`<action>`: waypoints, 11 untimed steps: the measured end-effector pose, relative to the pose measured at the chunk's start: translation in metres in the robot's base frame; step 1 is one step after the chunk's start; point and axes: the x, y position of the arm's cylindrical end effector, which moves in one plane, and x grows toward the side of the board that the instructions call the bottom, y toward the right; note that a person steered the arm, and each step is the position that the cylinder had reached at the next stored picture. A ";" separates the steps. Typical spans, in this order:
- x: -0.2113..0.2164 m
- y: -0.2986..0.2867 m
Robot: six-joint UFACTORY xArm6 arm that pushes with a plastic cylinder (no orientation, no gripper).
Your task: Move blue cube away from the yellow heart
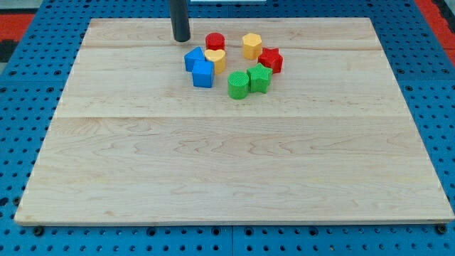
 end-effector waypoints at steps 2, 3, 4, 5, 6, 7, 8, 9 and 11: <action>-0.009 0.085; 0.000 0.104; -0.002 0.108; 0.012 0.157; 0.011 0.158; 0.019 0.176; 0.020 0.175; 0.042 0.138; 0.055 0.039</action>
